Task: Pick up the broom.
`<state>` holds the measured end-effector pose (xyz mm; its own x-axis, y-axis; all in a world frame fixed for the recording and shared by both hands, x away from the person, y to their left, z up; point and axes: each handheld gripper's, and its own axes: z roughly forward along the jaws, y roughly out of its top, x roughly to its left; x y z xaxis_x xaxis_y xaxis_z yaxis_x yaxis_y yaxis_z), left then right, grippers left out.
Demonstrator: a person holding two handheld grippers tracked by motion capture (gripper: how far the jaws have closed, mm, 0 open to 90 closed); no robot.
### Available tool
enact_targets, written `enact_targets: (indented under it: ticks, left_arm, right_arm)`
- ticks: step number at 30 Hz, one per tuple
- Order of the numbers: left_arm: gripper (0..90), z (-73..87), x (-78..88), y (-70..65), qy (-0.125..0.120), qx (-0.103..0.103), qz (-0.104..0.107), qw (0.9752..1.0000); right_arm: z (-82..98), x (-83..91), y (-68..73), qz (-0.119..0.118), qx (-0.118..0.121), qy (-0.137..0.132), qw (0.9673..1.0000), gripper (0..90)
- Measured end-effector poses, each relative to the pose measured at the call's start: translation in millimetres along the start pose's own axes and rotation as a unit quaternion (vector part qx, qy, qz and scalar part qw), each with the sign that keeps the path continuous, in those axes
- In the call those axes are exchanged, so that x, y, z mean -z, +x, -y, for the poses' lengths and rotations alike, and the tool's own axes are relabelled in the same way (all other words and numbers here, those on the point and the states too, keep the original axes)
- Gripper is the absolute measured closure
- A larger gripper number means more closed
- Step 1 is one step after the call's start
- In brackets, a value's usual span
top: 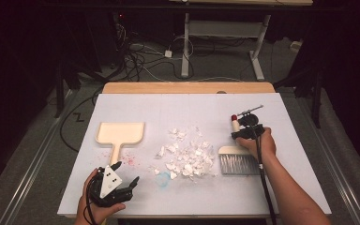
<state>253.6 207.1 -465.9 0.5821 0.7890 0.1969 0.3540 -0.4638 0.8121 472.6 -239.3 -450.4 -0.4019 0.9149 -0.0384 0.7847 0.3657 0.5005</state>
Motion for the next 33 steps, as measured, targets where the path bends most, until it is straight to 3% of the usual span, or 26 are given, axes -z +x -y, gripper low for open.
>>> enact_targets:
  ticks: [5, 13, 17, 20, 24, 33]
  left_arm:
    - [22.9, -0.8, -0.1, -1.6, 0.002, -0.005, 0.004, 1.0000]
    - [22.9, -0.8, -0.9, -2.9, 0.003, -0.005, 0.008, 1.0000]
    - [22.9, -0.9, -0.2, -1.9, 0.003, -0.002, 0.009, 1.0000]
    - [22.9, -1.6, 0.3, -1.8, 0.000, 0.001, 0.009, 1.0000]
    - [22.9, -3.4, 1.1, -3.1, -0.001, -0.001, 0.008, 1.0000]
    - [23.0, -16.1, 3.3, -8.1, -0.014, 0.002, 0.013, 0.9998]
  right_arm:
    - [-1.2, -0.4, 1.9, 0.003, -0.005, -0.002, 1.0000, 70.9]
    - [-0.8, 1.6, -0.6, -0.007, -0.004, -0.005, 1.0000, 71.2]
    - [2.7, 15.6, -5.9, -0.007, -0.008, -0.045, 0.9989, 71.4]
    - [8.7, 36.0, -11.2, -0.004, -0.011, -0.099, 0.9950, 71.5]
    - [18.3, 58.3, -15.9, -0.005, -0.015, -0.149, 0.9887, 71.5]
    - [38.4, 98.7, -13.3, -0.004, -0.008, -0.237, 0.9714, 71.6]
